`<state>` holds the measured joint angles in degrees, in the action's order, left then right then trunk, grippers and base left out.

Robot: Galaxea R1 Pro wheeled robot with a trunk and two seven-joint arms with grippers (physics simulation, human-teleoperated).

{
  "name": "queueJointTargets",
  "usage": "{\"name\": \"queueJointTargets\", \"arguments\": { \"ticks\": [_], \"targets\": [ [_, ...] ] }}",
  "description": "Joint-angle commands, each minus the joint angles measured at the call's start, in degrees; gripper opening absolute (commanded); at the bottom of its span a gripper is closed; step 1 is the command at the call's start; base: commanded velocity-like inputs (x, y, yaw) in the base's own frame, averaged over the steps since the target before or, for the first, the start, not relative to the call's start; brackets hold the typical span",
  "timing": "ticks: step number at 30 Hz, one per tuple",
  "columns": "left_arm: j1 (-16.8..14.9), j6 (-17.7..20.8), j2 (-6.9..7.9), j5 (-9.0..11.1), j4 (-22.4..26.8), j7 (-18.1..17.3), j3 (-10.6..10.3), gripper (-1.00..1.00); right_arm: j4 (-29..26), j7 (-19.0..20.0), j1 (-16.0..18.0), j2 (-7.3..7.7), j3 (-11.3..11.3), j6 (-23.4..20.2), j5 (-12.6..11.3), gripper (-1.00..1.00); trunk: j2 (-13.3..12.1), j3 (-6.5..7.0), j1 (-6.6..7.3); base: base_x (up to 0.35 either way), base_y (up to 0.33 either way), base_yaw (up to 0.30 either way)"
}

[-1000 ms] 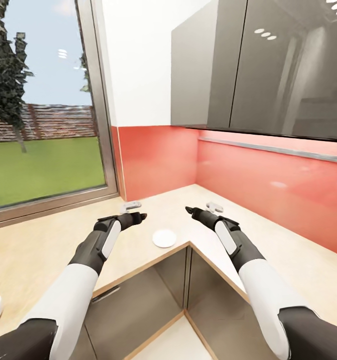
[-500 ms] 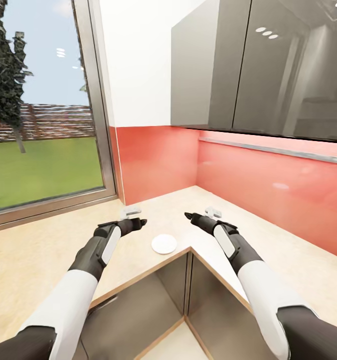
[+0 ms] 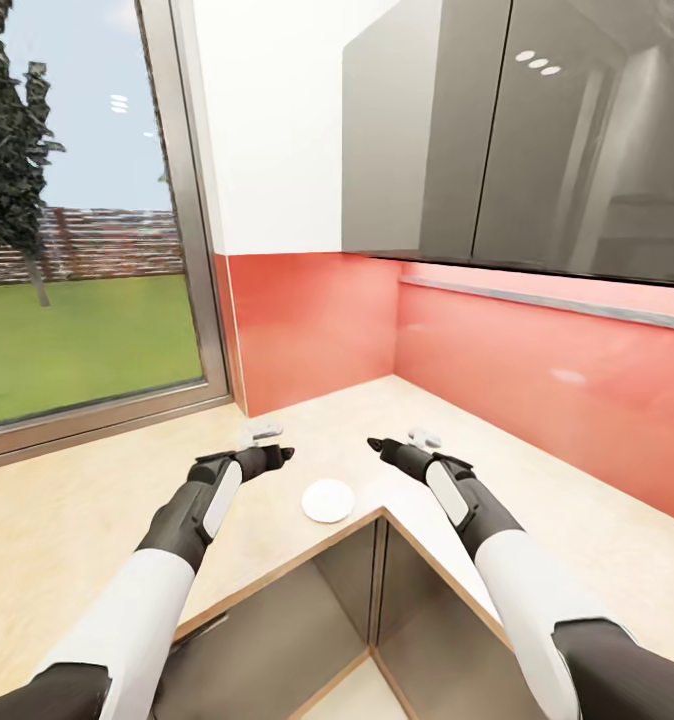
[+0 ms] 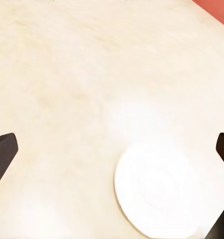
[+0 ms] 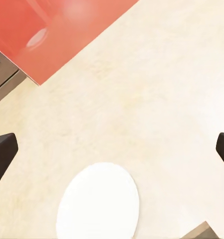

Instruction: Set up a coffee station on the kitchen countertop: keep the coffee maker on the countertop, move the bottle of coffee from the kitchen shelf to the counter next to the coffee maker, place a paper coffee filter on top of the coffee maker, put the saucer next to the coffee maker with the coffee cup on the saucer, and place the electric kettle next to the coffee maker.

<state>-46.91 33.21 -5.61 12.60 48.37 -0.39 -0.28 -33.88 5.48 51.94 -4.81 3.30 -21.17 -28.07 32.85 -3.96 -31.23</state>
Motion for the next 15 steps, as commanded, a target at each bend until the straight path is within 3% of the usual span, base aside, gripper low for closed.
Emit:
{"name": "queueJointTargets", "arguments": {
  "ticks": [1,5,15],
  "targets": [
    [0.03,0.28,-0.01,0.12,0.06,-0.04,0.02,1.00,0.11,0.03,-0.02,0.00,0.03,-0.25,-0.15,1.00,0.10,-0.11,-0.05,0.256,0.000,0.000],
    [0.12,0.28,-0.01,0.14,0.06,-0.05,0.02,1.00,0.35,0.06,-0.32,-0.09,0.04,-0.26,-0.15,1.00,0.10,-0.11,-0.05,0.251,0.000,0.000],
    [0.32,0.28,-0.01,0.19,-0.03,-0.25,0.02,1.00,0.40,0.06,-1.43,-0.20,0.11,-0.27,-0.15,1.00,0.10,-0.11,-0.05,0.114,0.000,0.000]
  ]
}}
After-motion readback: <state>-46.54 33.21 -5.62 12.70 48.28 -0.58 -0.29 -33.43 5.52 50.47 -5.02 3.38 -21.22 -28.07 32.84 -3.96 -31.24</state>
